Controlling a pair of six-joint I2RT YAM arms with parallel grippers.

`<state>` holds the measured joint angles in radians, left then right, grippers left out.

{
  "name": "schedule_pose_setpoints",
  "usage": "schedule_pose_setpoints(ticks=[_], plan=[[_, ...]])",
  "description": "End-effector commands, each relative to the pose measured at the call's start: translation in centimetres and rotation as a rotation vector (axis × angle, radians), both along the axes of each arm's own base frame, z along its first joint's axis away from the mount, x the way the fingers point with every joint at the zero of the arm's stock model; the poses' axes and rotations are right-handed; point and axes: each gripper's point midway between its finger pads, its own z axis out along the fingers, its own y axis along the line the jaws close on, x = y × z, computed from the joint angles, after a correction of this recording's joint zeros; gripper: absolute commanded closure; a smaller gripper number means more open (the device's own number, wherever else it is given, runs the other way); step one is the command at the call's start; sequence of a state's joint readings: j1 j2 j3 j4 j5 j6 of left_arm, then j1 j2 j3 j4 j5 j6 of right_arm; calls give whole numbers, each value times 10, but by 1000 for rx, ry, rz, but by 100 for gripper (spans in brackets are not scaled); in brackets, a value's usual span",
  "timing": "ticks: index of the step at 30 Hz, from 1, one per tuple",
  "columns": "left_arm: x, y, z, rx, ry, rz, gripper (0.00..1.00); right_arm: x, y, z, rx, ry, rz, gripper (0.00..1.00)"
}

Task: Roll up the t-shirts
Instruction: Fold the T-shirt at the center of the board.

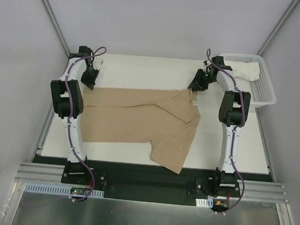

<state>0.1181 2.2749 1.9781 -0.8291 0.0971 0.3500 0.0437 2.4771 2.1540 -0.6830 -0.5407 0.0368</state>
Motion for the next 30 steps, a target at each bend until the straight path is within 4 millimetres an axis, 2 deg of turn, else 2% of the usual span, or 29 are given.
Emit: schedule_pose_setpoints(ticks=[1,5,8,9,12,15,17,18,19,23,26,27,30], plan=[[-7,2,12,9,11,18,100,-4,-14,11,-69,-1,-15,65],[-12,12,-6,63,57,22,100,-5,-16,5,-81,9,-13,69],[-15,22,-15,104,82,26,100,-3,-17,5,-85,-8,8,84],[-16,25,-16,115,86,30,100,-3,-16,5,-80,-13,16,93],[-17,36,-19,145,91,52,100,1,-24,10,-86,-29,3,99],[-17,46,-23,157,94,70,100,3,-28,20,-46,-42,-16,99],[-20,50,-26,165,105,73,100,4,-24,24,-19,-58,-16,99],[-20,50,-27,167,107,72,100,7,-36,31,8,-55,-55,99],[-20,51,-28,168,108,73,100,8,-38,33,19,-63,-62,100],[-21,52,-29,174,112,73,100,2,-44,29,33,-41,-75,99],[-20,53,-29,180,110,73,100,-2,-48,18,-26,-14,-81,89],[-21,54,-28,185,111,75,100,-2,-53,15,-61,-15,-88,79],[-21,54,-27,189,107,78,100,-3,-60,15,-128,-8,-104,75]])
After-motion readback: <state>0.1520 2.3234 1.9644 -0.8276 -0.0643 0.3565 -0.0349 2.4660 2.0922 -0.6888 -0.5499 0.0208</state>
